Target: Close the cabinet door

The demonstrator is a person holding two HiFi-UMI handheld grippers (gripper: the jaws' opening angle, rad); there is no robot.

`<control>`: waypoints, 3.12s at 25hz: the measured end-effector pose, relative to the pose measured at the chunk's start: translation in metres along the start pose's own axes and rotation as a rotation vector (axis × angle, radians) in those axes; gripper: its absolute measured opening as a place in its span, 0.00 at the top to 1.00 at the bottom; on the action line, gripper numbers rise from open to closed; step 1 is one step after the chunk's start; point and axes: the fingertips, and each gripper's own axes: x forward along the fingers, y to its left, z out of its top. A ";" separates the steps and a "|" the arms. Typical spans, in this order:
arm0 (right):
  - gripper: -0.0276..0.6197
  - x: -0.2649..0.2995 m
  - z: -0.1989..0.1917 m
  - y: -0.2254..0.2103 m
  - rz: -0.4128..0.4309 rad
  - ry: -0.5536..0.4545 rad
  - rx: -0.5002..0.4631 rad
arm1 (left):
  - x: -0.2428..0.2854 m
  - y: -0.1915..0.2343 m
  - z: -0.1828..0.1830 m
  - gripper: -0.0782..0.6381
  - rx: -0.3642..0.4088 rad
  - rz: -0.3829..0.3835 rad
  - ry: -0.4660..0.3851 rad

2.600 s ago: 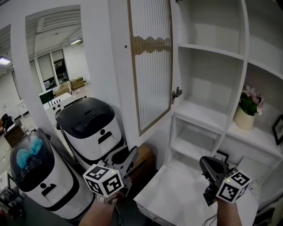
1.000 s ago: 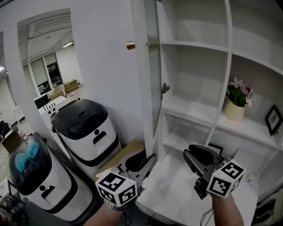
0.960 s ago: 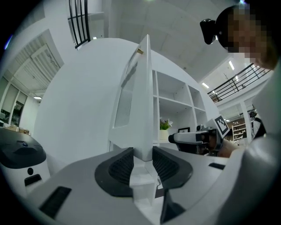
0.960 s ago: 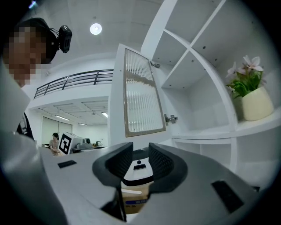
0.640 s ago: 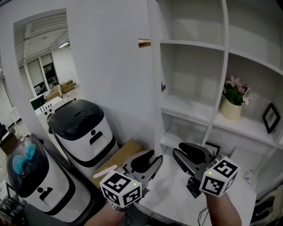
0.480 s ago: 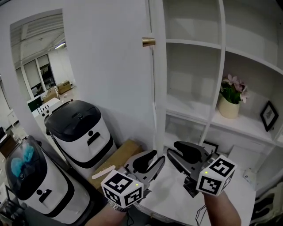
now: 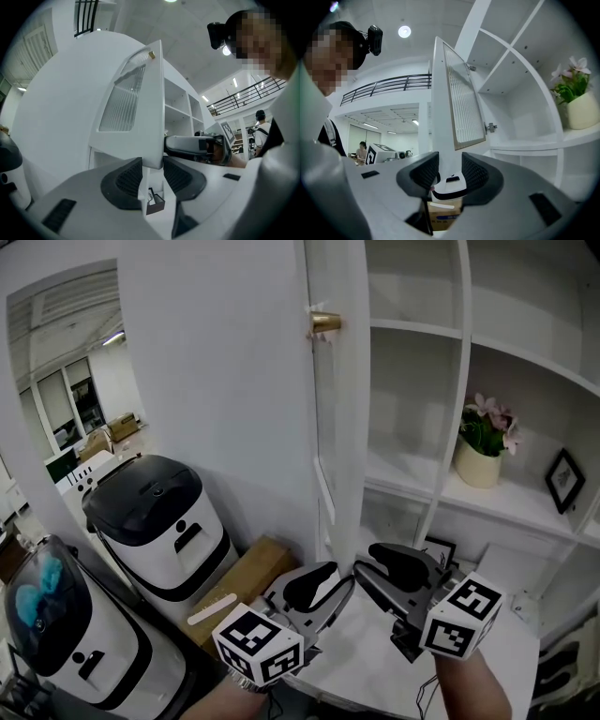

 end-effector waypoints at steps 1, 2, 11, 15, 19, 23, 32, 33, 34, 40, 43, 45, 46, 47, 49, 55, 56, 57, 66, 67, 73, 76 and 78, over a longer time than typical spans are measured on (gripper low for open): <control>0.75 -0.001 0.001 -0.001 -0.003 -0.003 -0.001 | 0.002 -0.001 0.000 0.69 -0.004 -0.008 -0.001; 0.75 -0.003 0.002 -0.002 -0.005 -0.004 -0.001 | 0.003 -0.001 0.000 0.69 -0.005 -0.015 -0.001; 0.75 0.006 0.010 -0.007 -0.023 0.011 -0.048 | 0.021 -0.009 -0.004 0.70 -0.031 -0.057 0.005; 0.80 -0.005 0.012 -0.022 -0.097 0.006 -0.075 | 0.024 -0.011 -0.005 0.72 -0.031 -0.066 0.009; 0.82 -0.010 0.013 -0.033 -0.130 0.002 -0.070 | 0.021 -0.010 -0.005 0.75 -0.032 -0.072 0.002; 0.83 -0.014 0.014 -0.041 -0.155 -0.006 -0.059 | 0.022 -0.014 -0.008 0.77 -0.042 -0.092 0.011; 0.85 -0.028 0.016 -0.069 -0.250 -0.022 -0.044 | 0.026 -0.013 -0.013 0.87 -0.064 -0.124 0.025; 0.85 -0.029 0.016 -0.072 -0.258 -0.022 -0.044 | 0.027 -0.013 -0.014 0.87 -0.066 -0.130 0.029; 0.85 -0.031 0.016 -0.074 -0.265 -0.021 -0.045 | 0.029 -0.014 -0.016 0.87 -0.069 -0.136 0.032; 0.86 -0.037 0.018 -0.089 -0.317 -0.021 -0.062 | 0.038 -0.016 -0.023 0.88 -0.082 -0.177 0.049; 0.85 -0.039 0.019 -0.099 -0.342 -0.018 -0.060 | 0.043 -0.015 -0.026 0.88 -0.090 -0.192 0.057; 0.85 -0.040 0.020 -0.104 -0.358 -0.013 -0.066 | 0.045 -0.013 -0.028 0.88 -0.094 -0.200 0.061; 0.85 -0.040 0.019 -0.107 -0.366 -0.011 -0.071 | 0.046 -0.013 -0.028 0.88 -0.096 -0.204 0.062; 0.84 -0.040 0.019 -0.109 -0.375 -0.009 -0.076 | 0.046 -0.012 -0.029 0.88 -0.098 -0.208 0.062; 0.84 -0.041 0.018 -0.113 -0.396 -0.002 -0.083 | 0.046 -0.011 -0.030 0.88 -0.103 -0.215 0.062; 0.82 -0.044 0.019 -0.129 -0.477 0.008 -0.085 | 0.050 -0.009 -0.033 0.88 -0.112 -0.232 0.067; 0.82 -0.045 0.019 -0.131 -0.488 0.008 -0.082 | 0.051 -0.009 -0.033 0.88 -0.112 -0.236 0.068; 0.82 -0.046 0.019 -0.134 -0.500 0.010 -0.082 | 0.051 -0.010 -0.033 0.88 -0.111 -0.240 0.069; 0.79 -0.050 0.021 -0.153 -0.606 0.030 -0.124 | 0.050 -0.012 -0.036 0.88 -0.105 -0.255 0.080; 0.78 -0.051 0.021 -0.155 -0.617 0.031 -0.128 | 0.050 -0.012 -0.036 0.88 -0.105 -0.254 0.081; 0.78 -0.052 0.023 -0.168 -0.659 0.042 -0.139 | 0.051 -0.011 -0.036 0.88 -0.106 -0.256 0.085; 0.78 -0.052 0.023 -0.172 -0.667 0.047 -0.137 | 0.051 -0.012 -0.037 0.88 -0.103 -0.260 0.091; 0.78 -0.052 0.023 -0.175 -0.675 0.052 -0.141 | 0.051 -0.012 -0.037 0.88 -0.100 -0.261 0.092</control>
